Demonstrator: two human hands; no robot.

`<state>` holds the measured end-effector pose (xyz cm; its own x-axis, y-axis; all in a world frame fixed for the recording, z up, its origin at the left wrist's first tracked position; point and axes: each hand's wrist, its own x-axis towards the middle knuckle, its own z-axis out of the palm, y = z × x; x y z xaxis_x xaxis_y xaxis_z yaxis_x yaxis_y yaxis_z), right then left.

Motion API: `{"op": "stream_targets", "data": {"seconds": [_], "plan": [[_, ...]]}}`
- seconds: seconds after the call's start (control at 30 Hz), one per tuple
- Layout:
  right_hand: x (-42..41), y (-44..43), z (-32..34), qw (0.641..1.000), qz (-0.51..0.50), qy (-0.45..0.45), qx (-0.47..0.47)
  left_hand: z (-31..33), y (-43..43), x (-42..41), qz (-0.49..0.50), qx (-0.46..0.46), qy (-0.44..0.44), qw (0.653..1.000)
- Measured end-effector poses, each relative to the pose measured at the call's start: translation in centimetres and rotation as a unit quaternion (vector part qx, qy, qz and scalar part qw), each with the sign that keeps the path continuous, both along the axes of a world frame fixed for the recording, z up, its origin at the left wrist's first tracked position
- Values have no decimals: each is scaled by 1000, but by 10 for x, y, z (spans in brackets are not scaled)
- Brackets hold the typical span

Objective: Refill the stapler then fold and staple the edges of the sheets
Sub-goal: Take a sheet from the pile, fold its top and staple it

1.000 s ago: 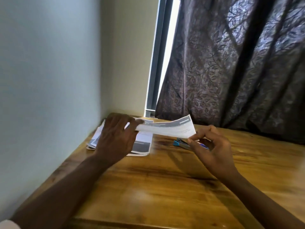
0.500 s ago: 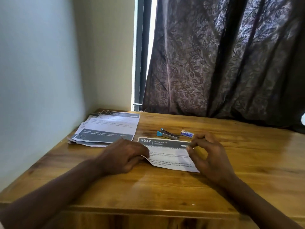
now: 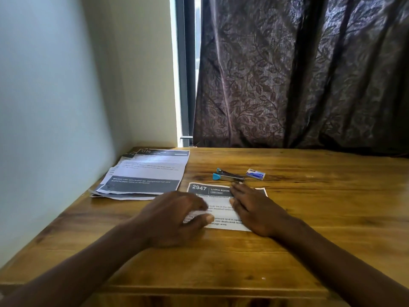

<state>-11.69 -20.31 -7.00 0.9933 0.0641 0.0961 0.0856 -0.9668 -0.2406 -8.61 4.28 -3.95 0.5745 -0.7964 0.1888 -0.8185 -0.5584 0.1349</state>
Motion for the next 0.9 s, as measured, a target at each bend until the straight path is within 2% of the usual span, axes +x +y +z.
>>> {"op": "stream_targets", "data": {"seconds": [0.1,0.3,0.47,0.67,0.9], "plan": [[1,2,-1,1000,-7,6,-11,-4,-36,-1,16,30,26,999],[-2,-3,-1,1000,7,10,-23,-16,-81,18,-14,89,89,992],[1,-4,-2,999,-8,29,-37,-20,-72,31,8,150,62,987],[-2,-2,-1,998,-19,37,-45,-22,-60,35,52,144,61,986],[-42,13,3,994,-34,73,-69,-25,-54,34,51,134,61,988]]}}
